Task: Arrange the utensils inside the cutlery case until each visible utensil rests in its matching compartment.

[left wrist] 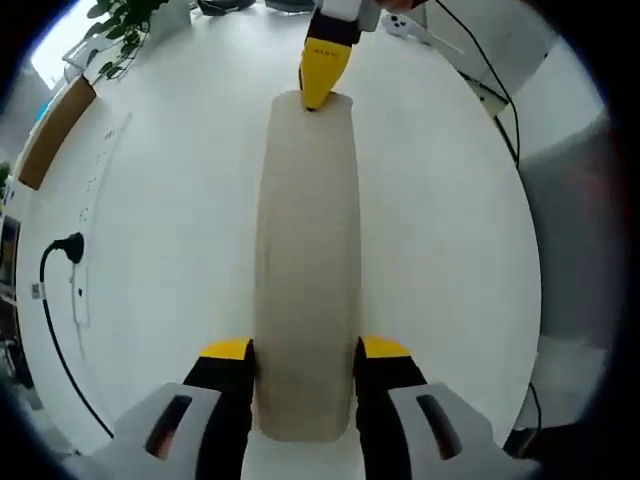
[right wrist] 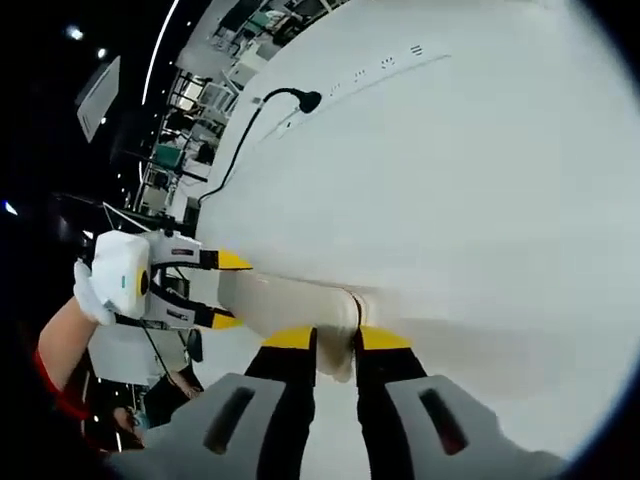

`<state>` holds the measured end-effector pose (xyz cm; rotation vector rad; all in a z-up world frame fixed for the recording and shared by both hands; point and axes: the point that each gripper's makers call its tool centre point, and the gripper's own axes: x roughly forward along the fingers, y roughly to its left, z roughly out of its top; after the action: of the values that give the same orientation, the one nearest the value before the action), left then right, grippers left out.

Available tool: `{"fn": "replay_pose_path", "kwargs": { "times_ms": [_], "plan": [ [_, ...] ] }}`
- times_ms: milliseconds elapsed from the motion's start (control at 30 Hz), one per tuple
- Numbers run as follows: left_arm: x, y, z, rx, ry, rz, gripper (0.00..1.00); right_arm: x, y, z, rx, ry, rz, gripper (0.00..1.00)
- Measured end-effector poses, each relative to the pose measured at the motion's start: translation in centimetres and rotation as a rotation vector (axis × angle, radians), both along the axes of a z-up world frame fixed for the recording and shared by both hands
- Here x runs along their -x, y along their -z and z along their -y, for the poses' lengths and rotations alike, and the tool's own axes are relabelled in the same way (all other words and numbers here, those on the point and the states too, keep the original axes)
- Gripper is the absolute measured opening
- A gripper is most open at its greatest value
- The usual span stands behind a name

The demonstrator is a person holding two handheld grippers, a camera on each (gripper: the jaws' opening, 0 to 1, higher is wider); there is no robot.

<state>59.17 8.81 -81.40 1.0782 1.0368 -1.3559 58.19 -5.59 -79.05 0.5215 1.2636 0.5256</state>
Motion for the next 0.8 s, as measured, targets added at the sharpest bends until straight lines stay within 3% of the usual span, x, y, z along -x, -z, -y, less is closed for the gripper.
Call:
{"fn": "replay_pose_path", "kwargs": {
  "times_ms": [167, 400, 500, 567, 600, 700, 800],
  "plan": [
    [-0.3, 0.2, -0.7, -0.014, 0.008, 0.005, 0.40, 0.0, 0.0, -0.2, -0.006, -0.007, 0.007, 0.11],
    [0.0, 0.4, -0.5, -0.001, 0.009, 0.012, 0.40, -0.8, 0.4, 0.5, 0.044, -0.052, 0.058, 0.10],
    [0.0, 0.3, -0.5, -0.010, 0.014, 0.015, 0.40, -2.0, 0.8, 1.8, 0.157, -0.100, 0.143, 0.08],
    [-0.1, 0.3, -0.5, -0.010, 0.018, 0.019, 0.40, -1.6, 0.7, 1.2, 0.162, -0.140, 0.168, 0.06],
    [-0.2, 0.3, -0.5, -0.010, 0.018, 0.020, 0.40, -1.6, 0.8, 1.1, 0.153, -0.125, 0.151, 0.08],
    [-0.1, 0.2, -0.5, -0.008, 0.006, 0.022, 0.40, -2.0, 0.5, 1.5, 0.130, -0.047, 0.175, 0.19],
    [-0.1, 0.1, -0.5, -0.004, 0.005, 0.023, 0.40, -1.4, 0.4, 1.2, 0.011, 0.063, 0.092, 0.23]
  ]
}}
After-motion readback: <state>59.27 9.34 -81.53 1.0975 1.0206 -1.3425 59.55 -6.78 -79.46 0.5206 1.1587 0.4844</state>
